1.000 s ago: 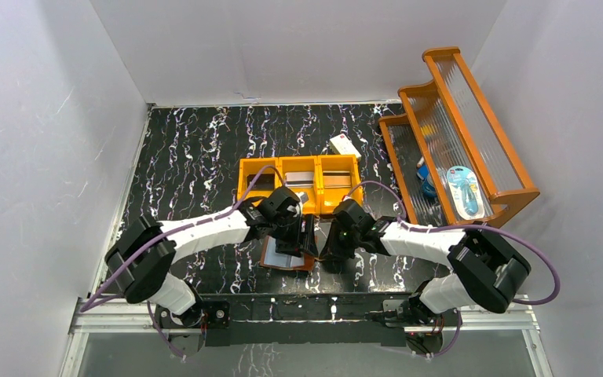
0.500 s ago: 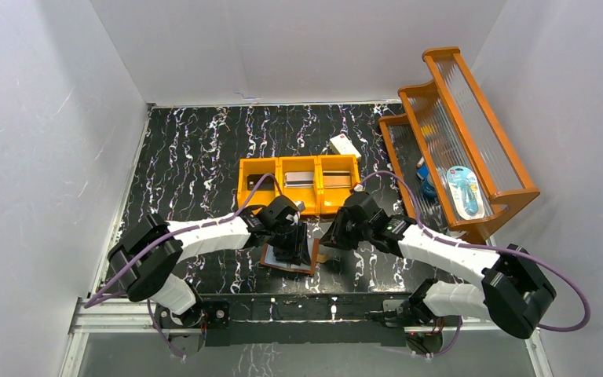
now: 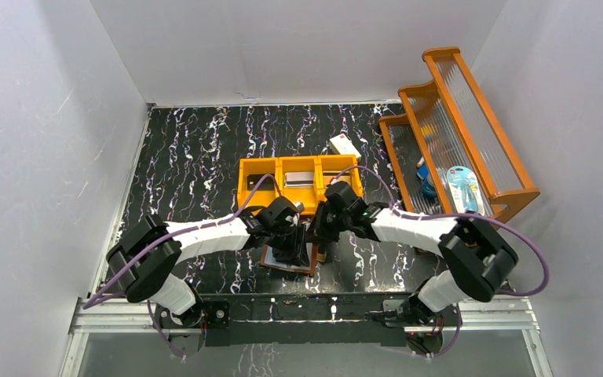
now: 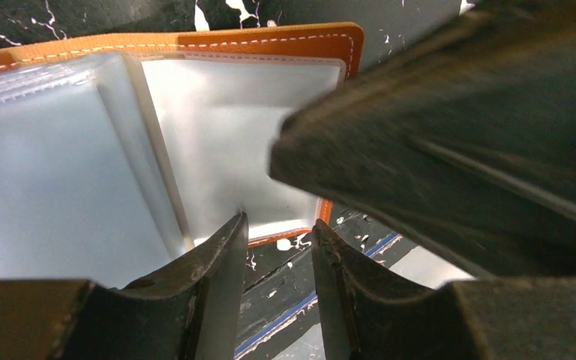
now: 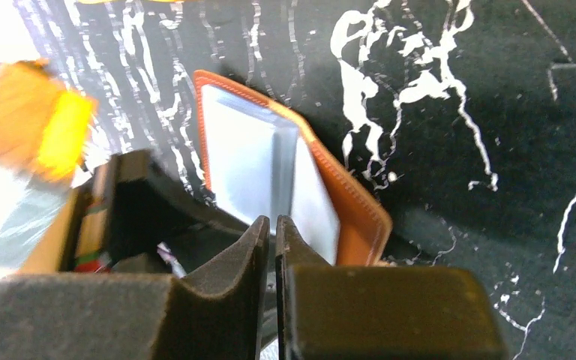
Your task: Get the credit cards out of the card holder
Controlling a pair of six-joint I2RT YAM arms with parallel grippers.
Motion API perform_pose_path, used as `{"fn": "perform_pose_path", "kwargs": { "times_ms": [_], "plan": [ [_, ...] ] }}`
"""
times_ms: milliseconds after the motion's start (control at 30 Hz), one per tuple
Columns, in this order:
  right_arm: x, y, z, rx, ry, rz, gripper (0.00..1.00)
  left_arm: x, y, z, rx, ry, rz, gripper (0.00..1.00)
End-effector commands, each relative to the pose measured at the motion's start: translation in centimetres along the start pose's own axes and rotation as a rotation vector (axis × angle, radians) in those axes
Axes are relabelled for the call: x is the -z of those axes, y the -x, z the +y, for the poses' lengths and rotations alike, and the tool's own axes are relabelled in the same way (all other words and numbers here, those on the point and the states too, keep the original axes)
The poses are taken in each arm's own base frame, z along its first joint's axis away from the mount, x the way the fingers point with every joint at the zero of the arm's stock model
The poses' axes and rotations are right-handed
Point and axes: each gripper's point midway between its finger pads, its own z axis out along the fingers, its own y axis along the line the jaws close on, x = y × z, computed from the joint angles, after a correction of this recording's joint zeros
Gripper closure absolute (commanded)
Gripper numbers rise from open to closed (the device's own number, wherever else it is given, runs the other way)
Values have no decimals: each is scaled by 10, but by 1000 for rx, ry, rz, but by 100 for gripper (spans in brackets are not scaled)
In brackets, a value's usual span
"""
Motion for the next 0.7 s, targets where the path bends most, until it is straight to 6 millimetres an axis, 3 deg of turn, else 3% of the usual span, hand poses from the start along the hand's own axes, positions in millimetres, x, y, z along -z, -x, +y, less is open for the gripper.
{"fn": "perform_pose_path", "kwargs": {
  "times_ms": [0,167,300,467,667],
  "plan": [
    [-14,-1,-9,6,-35,35,85,11,-1,-1,-10,4,-21,64],
    [-22,-20,-44,-21,-103,81,85,27,6,-1,-19,24,-79,61],
    [-21,-24,-58,-3,-137,84,84,48,16,12,-33,128,-159,56],
    [-23,-27,-62,14,-144,99,83,66,27,28,-66,246,-217,50],
    [-25,-26,-63,15,-154,106,83,63,24,43,-73,326,-188,49]
  ]
}}
